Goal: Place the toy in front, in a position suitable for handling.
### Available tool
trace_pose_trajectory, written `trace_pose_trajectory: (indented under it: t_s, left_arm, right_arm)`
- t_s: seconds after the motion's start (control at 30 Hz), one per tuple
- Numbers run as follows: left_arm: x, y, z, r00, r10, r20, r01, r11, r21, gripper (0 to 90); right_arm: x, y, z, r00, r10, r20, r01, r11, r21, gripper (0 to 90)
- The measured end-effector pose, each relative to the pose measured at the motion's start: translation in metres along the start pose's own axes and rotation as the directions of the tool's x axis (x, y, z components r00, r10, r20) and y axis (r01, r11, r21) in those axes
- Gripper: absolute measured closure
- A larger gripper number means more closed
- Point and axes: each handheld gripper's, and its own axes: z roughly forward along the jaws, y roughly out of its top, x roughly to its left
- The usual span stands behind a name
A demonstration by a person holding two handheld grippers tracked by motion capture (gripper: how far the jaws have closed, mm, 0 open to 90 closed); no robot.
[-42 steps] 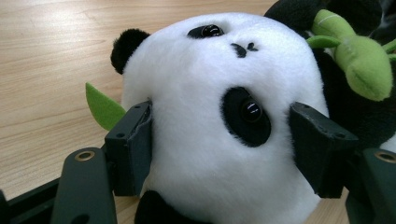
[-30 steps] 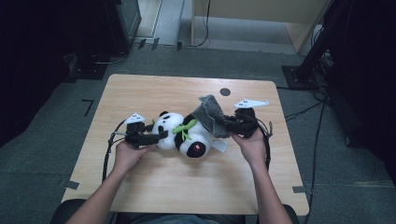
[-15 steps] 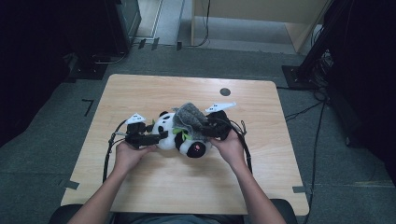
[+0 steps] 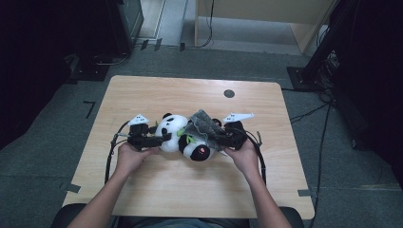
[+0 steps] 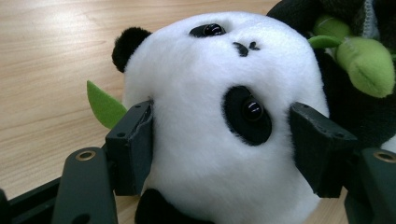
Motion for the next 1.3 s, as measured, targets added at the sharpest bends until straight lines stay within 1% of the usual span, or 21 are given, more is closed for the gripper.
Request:
trace_pose_trajectory:
  t_s: [0.07,0.13,0.2,0.3,0.37,0.43,0.57,0.63,0.7,0.77,0.83,0.87,0.9,1.0,1.1,1.13,1.23,1.27,1.3]
  left_arm:
    - [0.001,0.000,0.000,1.0000,-0.003,0.005,0.003,1.0000,-0.003,28.9]
    - [0.002,0.001,0.000,0.9999,-0.005,0.013,0.005,1.0000,0.000,28.7]
    - [0.003,0.001,0.001,0.9998,0.001,0.018,-0.001,1.0000,-0.002,28.5]
    - [0.006,0.001,0.002,0.9993,-0.007,0.037,0.007,0.9999,-0.013,28.5]
    - [0.007,0.002,0.003,0.9992,-0.011,0.038,0.012,0.9998,-0.015,28.5]
    - [0.007,0.002,0.003,0.9992,-0.010,0.038,0.011,0.9998,-0.015,28.5]
    - [0.008,0.003,0.003,0.9989,-0.018,0.043,0.018,0.9997,-0.017,28.4]
    - [0.008,0.002,0.003,0.9987,-0.019,0.048,0.020,0.9994,-0.027,28.2]
    - [0.009,0.002,0.003,0.9982,-0.023,0.056,0.025,0.9990,-0.037,27.9]
    - [0.010,0.002,0.003,0.9978,-0.026,0.060,0.028,0.9990,-0.036,27.9]
    - [0.010,0.002,0.003,0.9979,-0.025,0.059,0.027,0.9990,-0.036,27.9]
    - [0.010,0.002,0.002,0.9979,-0.026,0.059,0.028,0.9990,-0.036,27.9]
    - [0.010,0.002,0.002,0.9979,-0.027,0.059,0.029,0.9990,-0.035,27.8]
    - [0.009,0.002,0.002,0.9982,-0.025,0.054,0.027,0.9990,-0.034,27.8]
    - [0.008,0.003,0.002,0.9987,-0.022,0.045,0.023,0.9993,-0.030,27.7]
    - [0.008,0.004,0.001,0.9992,-0.013,0.039,0.014,0.9996,-0.027,27.6]
    - [0.006,0.005,0.001,0.9995,0.010,0.028,-0.009,0.9996,-0.026,27.7]
    - [0.006,0.005,0.001,0.9996,0.011,0.027,-0.011,0.9996,-0.025,27.5]
    - [0.006,0.006,0.000,0.9996,0.010,0.027,-0.010,0.9997,-0.023,27.4]
  right_arm:
    - [-0.002,-0.004,-0.002,0.9999,0.013,0.006,-0.013,1.000,0.008,79.2]
    - [-0.003,-0.007,-0.004,0.9997,0.014,0.020,-0.015,1.000,0.020,79.2]
    - [-0.005,-0.012,-0.005,0.9994,0.020,0.026,-0.021,0.999,0.026,79.2]
    - [-0.008,-0.017,-0.006,0.9985,0.039,0.037,-0.041,0.999,0.036,79.1]
    - [-0.010,-0.019,-0.007,0.9981,0.046,0.041,-0.048,0.998,0.046,78.9]
    - [-0.013,-0.022,-0.006,0.9978,0.040,0.053,-0.043,0.998,0.052,78.9]
    - [-0.017,-0.028,-0.005,0.9955,0.055,0.077,-0.061,0.995,0.075,78.9]
    - [-0.021,-0.030,-0.004,0.9948,0.059,0.083,-0.067,0.994,0.087,78.8]
    - [-0.025,-0.032,-0.004,0.9929,0.068,0.097,-0.078,0.992,0.104,78.8]
    - [-0.031,-0.034,-0.004,0.9905,0.080,0.112,-0.093,0.988,0.122,78.8]
    - [-0.037,-0.035,-0.005,0.9864,0.107,0.124,-0.124,0.983,0.135,78.8]
    - [-0.040,-0.035,-0.007,0.9839,0.130,0.122,-0.147,0.980,0.135,78.7]
    - [-0.042,-0.035,-0.008,0.9838,0.128,0.125,-0.145,0.980,0.134,78.7]
    - [-0.047,-0.035,-0.013,0.9799,0.117,0.162,-0.142,0.979,0.149,78.7]
    - [-0.053,-0.036,-0.018,0.9734,0.145,0.177,-0.170,0.976,0.134,78.9]
    - [-0.055,-0.036,-0.021,0.9704,0.151,0.189,-0.176,0.976,0.128,78.9]
    - [-0.059,-0.033,-0.031,0.9646,0.164,0.207,-0.185,0.979,0.087,79.0]
    - [-0.061,-0.032,-0.035,0.9649,0.160,0.209,-0.177,0.982,0.070,79.0]
    - [-0.063,-0.029,-0.040,0.9633,0.166,0.211,-0.181,0.982,0.051,79.1]
